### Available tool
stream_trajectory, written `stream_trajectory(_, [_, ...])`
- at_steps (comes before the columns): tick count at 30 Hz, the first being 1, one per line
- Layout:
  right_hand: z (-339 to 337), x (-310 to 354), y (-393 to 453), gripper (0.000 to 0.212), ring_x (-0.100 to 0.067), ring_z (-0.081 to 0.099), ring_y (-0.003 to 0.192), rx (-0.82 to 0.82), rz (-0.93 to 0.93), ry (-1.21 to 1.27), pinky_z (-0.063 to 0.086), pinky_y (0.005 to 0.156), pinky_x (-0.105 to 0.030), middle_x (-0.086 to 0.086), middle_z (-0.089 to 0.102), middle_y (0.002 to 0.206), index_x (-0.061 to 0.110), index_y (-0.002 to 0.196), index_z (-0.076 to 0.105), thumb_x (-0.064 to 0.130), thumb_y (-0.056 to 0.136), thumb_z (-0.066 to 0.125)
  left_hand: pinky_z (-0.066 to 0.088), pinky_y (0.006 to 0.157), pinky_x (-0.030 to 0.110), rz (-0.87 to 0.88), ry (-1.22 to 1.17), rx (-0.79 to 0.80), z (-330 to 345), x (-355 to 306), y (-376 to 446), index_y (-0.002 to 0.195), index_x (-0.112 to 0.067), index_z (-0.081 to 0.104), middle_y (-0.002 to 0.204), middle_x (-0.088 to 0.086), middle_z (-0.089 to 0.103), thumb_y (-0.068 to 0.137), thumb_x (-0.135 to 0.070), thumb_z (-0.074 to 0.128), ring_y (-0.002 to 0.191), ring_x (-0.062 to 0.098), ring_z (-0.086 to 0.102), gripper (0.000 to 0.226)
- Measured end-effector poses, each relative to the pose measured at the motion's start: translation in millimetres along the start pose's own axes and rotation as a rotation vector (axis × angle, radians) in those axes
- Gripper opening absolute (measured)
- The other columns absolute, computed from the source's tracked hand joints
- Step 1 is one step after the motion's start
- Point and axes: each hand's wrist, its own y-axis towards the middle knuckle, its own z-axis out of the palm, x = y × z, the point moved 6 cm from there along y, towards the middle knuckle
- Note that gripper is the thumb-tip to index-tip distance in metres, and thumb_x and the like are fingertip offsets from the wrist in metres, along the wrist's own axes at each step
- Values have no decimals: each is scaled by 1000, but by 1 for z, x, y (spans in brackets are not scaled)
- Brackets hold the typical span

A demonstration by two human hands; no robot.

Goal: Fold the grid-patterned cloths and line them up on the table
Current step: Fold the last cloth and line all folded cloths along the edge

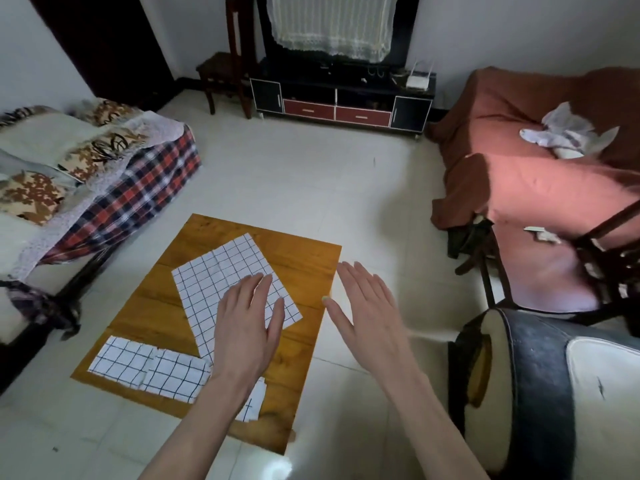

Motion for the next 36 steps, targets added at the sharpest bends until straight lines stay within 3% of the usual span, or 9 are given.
stream_trajectory(10, [-16,-56,93,67,-21,35,154,-12,-129,-51,25,128,-43,-1,47,161,18,158,42,61,108,28,45,111,52,-83,70,-78,17,-45,78,141,-11,58,144,12,60,107,-43,42,135,32,53,49])
stream_trajectory(16, [2,-84,195,68,-26,45,149,-28,-166,-105,35,123,-49,-6,54,155,13,154,50,59,108,31,42,113,52,-225,85,-121,52,-40,139,141,-13,58,144,11,60,107,-42,44,135,32,52,47])
stream_trajectory(21, [9,-99,293,74,-24,41,151,27,-205,-88,29,127,-45,-6,52,157,14,155,47,63,108,21,44,111,53,-402,86,-127,77,-23,200,141,-13,59,145,11,60,106,-45,41,135,32,52,51])
stream_trajectory(28, [16,-105,411,66,-22,37,153,30,-417,-49,21,129,-40,-4,51,157,15,155,48,59,109,32,42,111,53,-518,147,-153,100,-6,295,142,-12,59,142,12,61,106,-44,41,135,34,52,51])
stream_trajectory(36, [50,-114,527,64,-24,41,151,57,-620,59,27,126,-44,-6,54,155,13,153,50,57,109,36,42,110,52,-686,217,-240,131,5,383,141,-12,58,143,11,60,105,-43,43,136,31,50,50])
